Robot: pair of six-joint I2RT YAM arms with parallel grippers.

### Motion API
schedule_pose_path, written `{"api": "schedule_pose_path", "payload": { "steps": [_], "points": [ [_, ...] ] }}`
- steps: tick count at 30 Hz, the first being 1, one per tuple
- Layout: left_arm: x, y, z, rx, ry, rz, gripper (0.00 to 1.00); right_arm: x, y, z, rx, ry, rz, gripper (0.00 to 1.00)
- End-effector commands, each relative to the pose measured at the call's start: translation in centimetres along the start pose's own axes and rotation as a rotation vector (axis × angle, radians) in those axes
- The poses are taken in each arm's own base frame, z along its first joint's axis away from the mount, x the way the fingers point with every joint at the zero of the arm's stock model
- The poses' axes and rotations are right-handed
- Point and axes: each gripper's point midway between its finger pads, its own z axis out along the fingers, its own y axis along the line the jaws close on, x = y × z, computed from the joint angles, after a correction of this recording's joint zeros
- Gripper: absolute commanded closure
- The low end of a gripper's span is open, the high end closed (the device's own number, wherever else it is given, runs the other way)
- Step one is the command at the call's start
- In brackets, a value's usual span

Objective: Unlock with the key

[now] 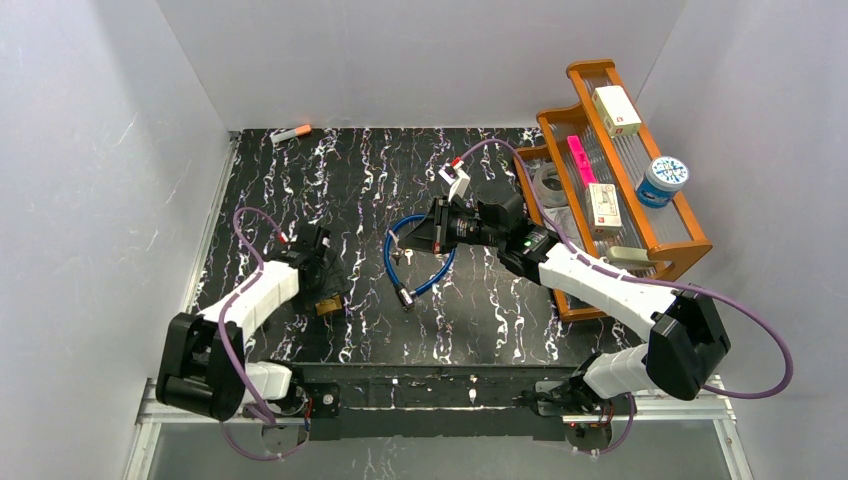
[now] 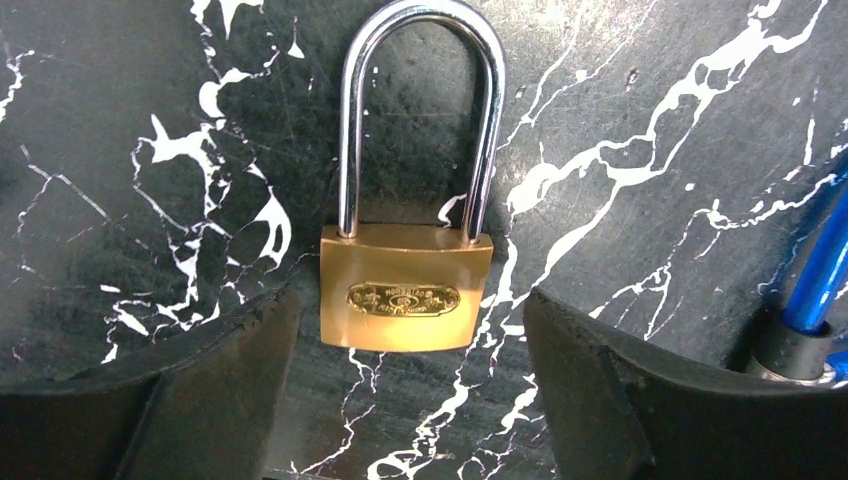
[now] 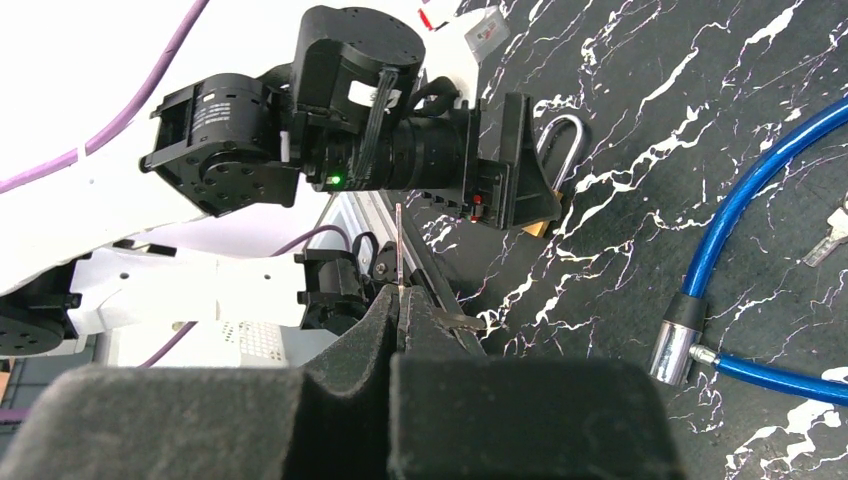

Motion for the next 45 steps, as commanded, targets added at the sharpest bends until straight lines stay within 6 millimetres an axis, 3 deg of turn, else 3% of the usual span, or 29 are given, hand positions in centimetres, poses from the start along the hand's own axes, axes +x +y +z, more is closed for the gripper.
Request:
{"api": "schedule_pose_path", "payload": {
  "steps": [1, 10, 15, 19, 23, 27, 33, 45],
  "points": [
    [0.3, 0.1, 0.7, -0.016, 0.023, 0.015, 0.23, -0.5, 0.3, 0.0, -0.014, -0.021, -0.003, 0.99],
    [1.2, 0.3, 1.5, -0.041, 0.08, 0.03, 0.39, -0.3, 0.0, 0.1, -0.006, -0.016, 0.004, 0.99],
    [1.3, 0.0, 1.7, -0.038, 0.098, 0.032, 0.68, 0.0, -0.3, 0.1, -0.003, -0.009, 0.023, 0.99],
    [0.6, -2.1, -0.1, 0.05, 0.127, 0.025, 0.82, 0.9, -1.1, 0.3, 0.02, 0.012, 0.078, 0.99],
    [-1.3, -6.1, -4.6, 0.204, 0.177, 0.043, 0.83, 1.6, -1.6, 0.5, 0.027, 0.03, 0.138, 0.99],
    [-2.2, -8.3, -7.9, 0.306, 0.222, 0.041, 0.84, 2.5, -1.5, 0.7, 0.005, 0.053, 0.167, 0.99],
    [-2.3, -10.9, -8.9, 0.435, 0.241, -0.038, 0.86, 2.6, -1.2, 0.5, -0.013, 0.058, 0.167, 0.99],
    [-5.0, -12.2, -11.6, 0.484, 0.146, -0.166, 0.89, 3.5, -1.3, 1.5, 0.013, 0.072, 0.198, 0.99]
  ]
}}
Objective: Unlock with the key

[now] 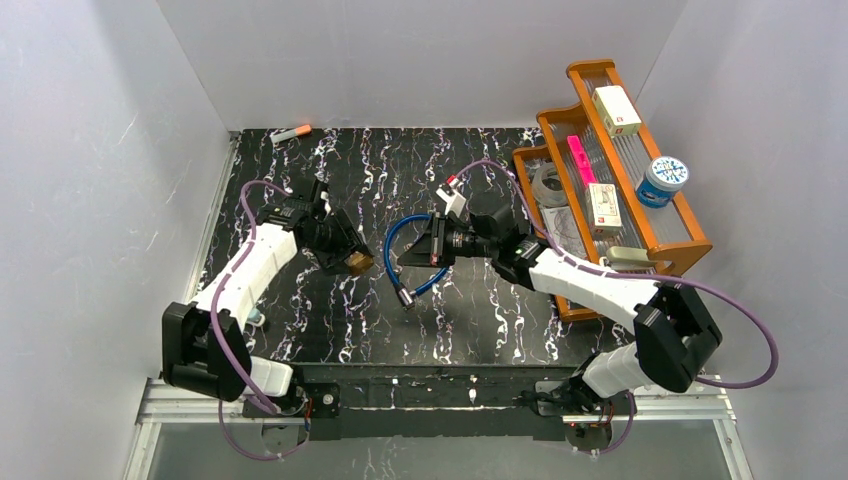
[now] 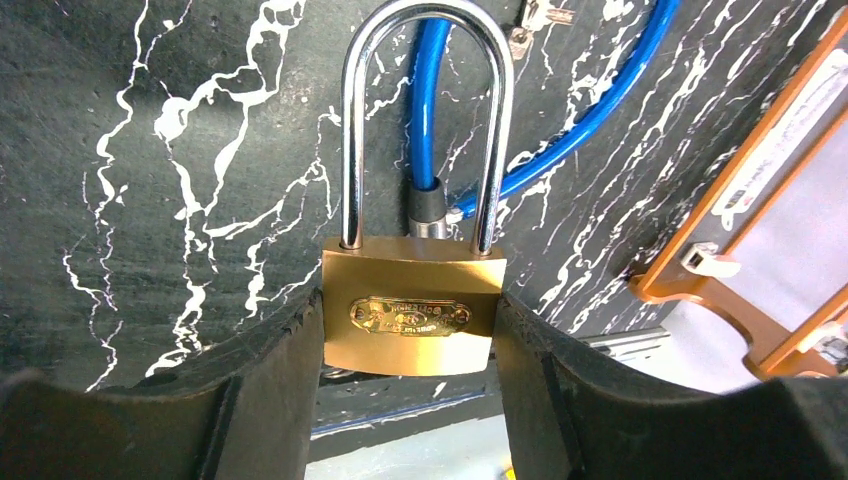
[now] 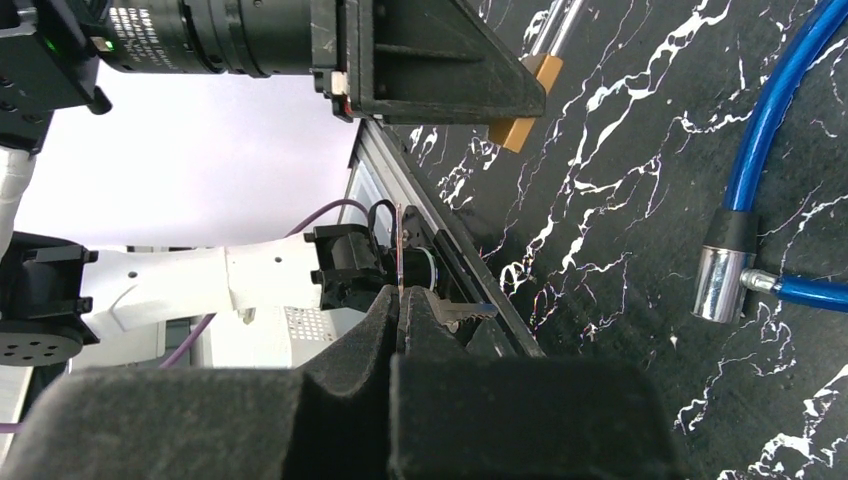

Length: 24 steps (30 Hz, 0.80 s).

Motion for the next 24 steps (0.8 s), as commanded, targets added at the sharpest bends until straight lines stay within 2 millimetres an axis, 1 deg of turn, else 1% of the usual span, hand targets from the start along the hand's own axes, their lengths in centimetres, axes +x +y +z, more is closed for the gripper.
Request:
{"api": "schedule_pose_path", "payload": {
  "steps": [1, 6, 11, 18, 24],
  "points": [
    [-1.0, -2.9, -3.0, 0.111, -0.066, -0.032, 0.89, 0.2, 1.1, 0.9, -0.017, -0.011, -0.014, 0.99],
    [-1.7, -3.6, -4.4, 0.134, -0.128, -0.034, 0.89, 1.2, 1.0, 1.9, 0.014, 0.002, -0.007, 0.99],
    [-2.0, -4.1, -5.5, 0.159, -0.156, -0.033, 0.89, 1.7, 1.1, 2.7, 0.04, 0.01, -0.011, 0.99],
    [-1.9, -5.1, -6.3, 0.207, -0.161, -0.032, 0.89, 1.8, 1.5, 3.5, 0.053, 0.012, -0.016, 0.99],
    [-1.7, -5.7, -6.4, 0.248, -0.151, -0.04, 0.89, 1.5, 2.0, 3.6, 0.042, 0.002, -0.019, 0.99]
  ]
}}
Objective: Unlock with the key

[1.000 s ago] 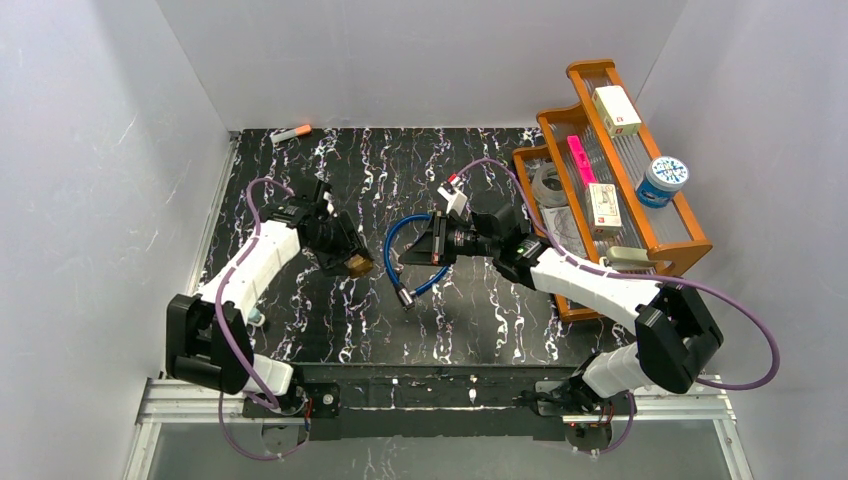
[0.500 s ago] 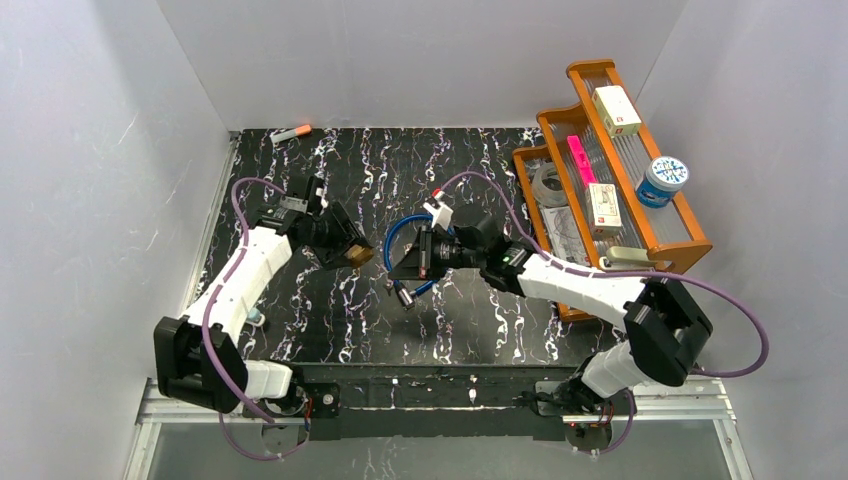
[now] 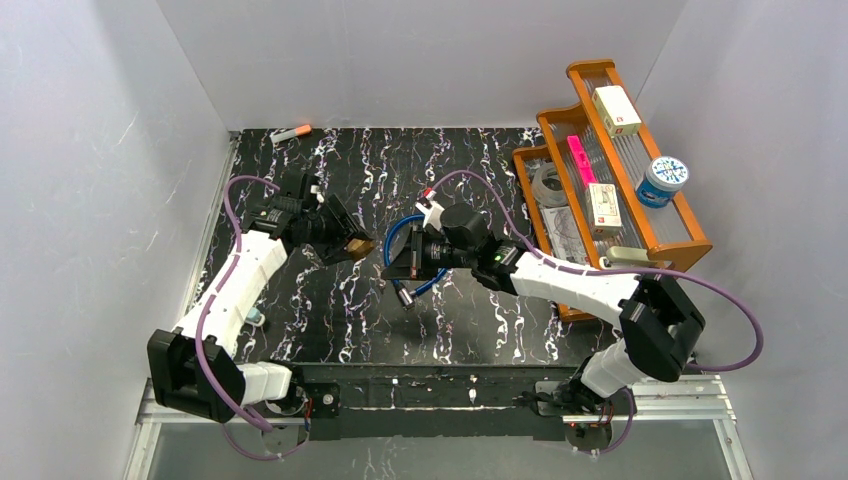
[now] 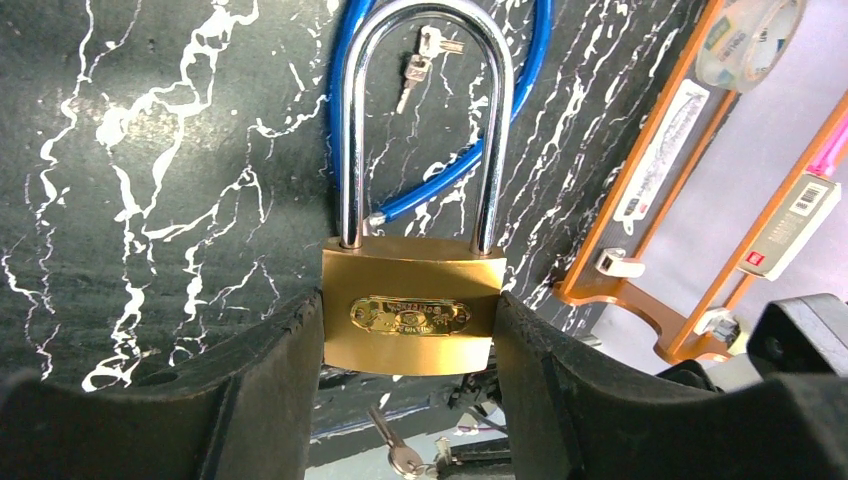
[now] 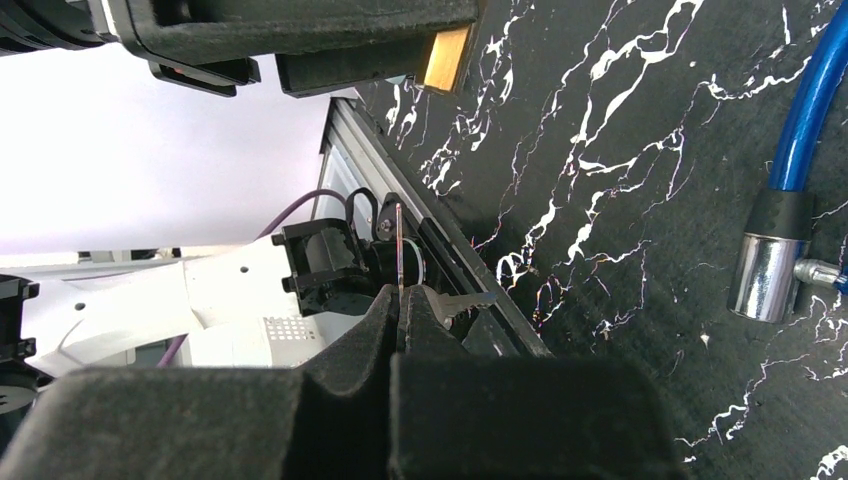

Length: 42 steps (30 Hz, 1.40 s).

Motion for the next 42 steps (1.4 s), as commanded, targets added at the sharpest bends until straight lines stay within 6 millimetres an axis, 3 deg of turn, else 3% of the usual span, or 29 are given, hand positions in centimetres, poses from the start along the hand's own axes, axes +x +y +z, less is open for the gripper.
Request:
{"api": "schedule_pose_path", "payload": {
  "steps": [1, 10, 30, 42],
  "points": [
    [-0.4, -3.1, -2.2, 0.139, -0.031, 0.007, 0.89, -1.6, 2.0, 0.2, -0.035, -0.048, -0.018, 0.99],
    [0.0, -3.3, -2.1, 0.162, -0.015, -0.02, 0.89, -2.1, 2.1, 0.2, -0.032, -0.071, -0.015, 0.99],
    [1.7, -2.8, -1.9, 0.181, 0.047, -0.088, 0.89, -3.1, 0.2, 1.5, 0.088, -0.098, -0.016, 0.99],
    [1.8, -2.4, -1.7, 0.176, 0.047, -0.09, 0.89, -2.3, 1.3, 1.5, 0.006, -0.061, -0.043, 0.99]
  ]
}}
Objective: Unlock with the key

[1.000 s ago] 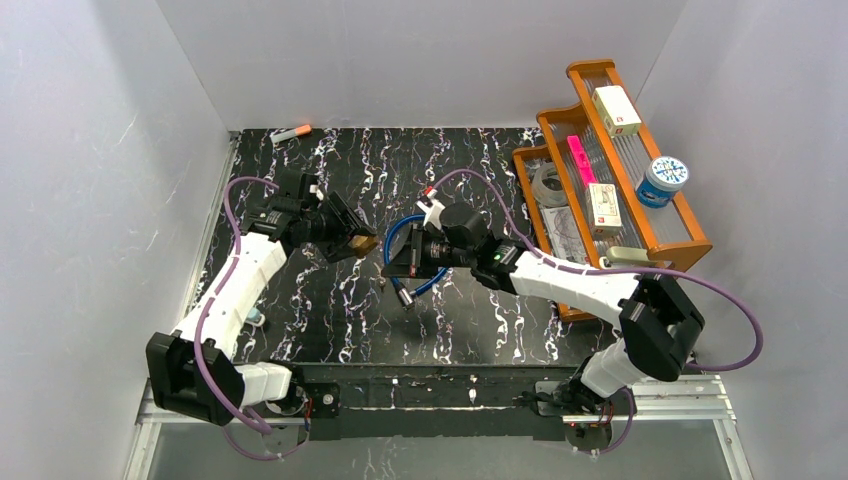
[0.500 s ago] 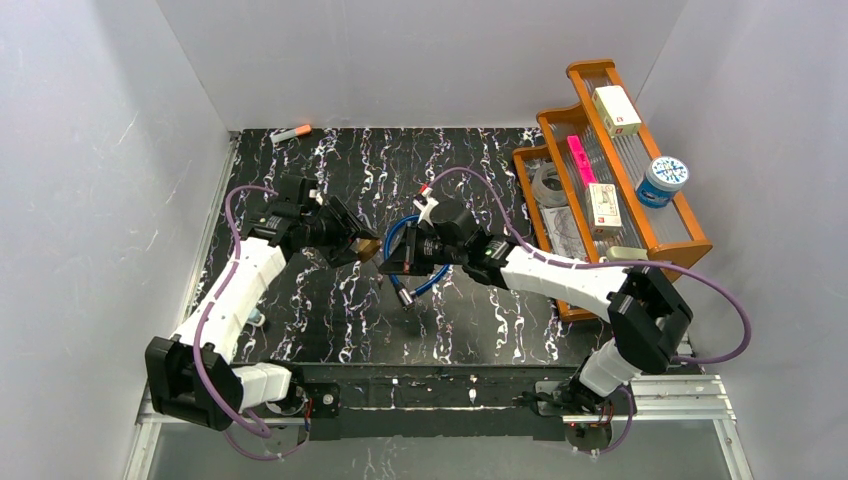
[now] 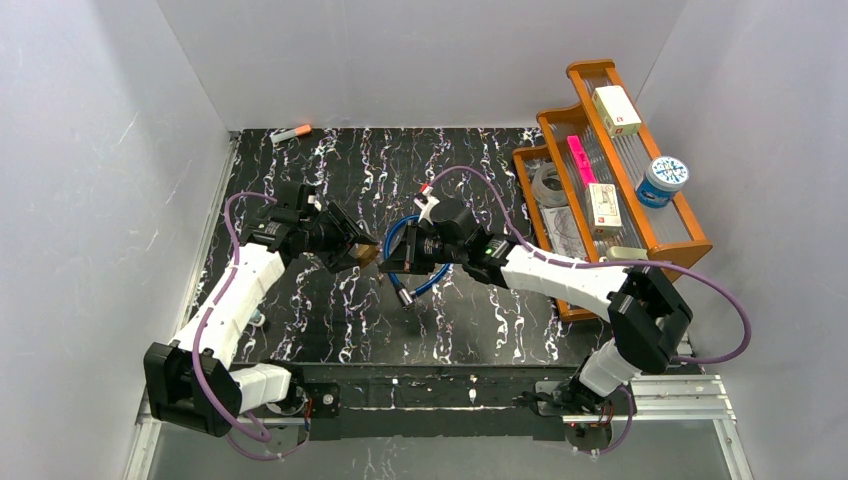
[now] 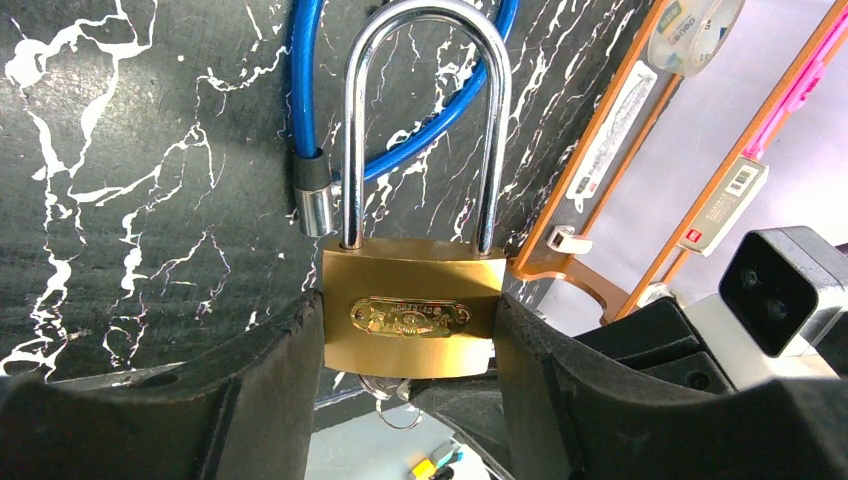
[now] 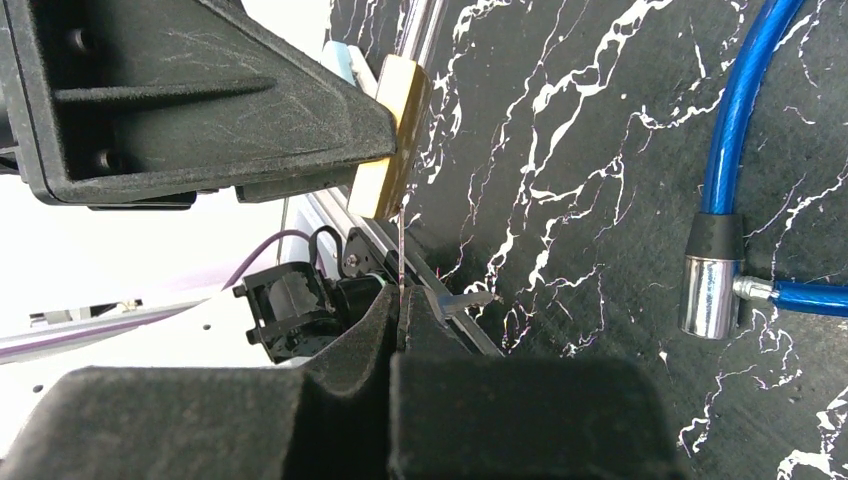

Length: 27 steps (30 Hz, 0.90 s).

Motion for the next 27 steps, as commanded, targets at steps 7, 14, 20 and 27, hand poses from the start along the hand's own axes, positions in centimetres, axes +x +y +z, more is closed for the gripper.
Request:
{"api": "schedule_pose_path", "payload": {
  "steps": [7, 14, 20, 27],
  "points": [
    [0.2, -1.9, -1.3, 0.092, -0.006, 0.016, 0.89, -0.2, 2.9, -0.3, -0.119, 0.002, -0.042, 0.99],
    [0.0, -2.0, -1.3, 0.093, -0.013, 0.021, 0.9, 0.1, 3.1, -0.7, -0.124, 0.003, -0.042, 0.99],
    [0.1, -1.8, -1.3, 0.093, -0.019, 0.021, 0.9, -0.5, 2.8, -0.4, -0.096, -0.019, -0.044, 0.99],
    [0.1, -1.7, -1.4, 0.092, -0.021, 0.021, 0.9, -1.2, 2.1, -0.4, -0.038, -0.055, -0.048, 0.99]
  ]
}}
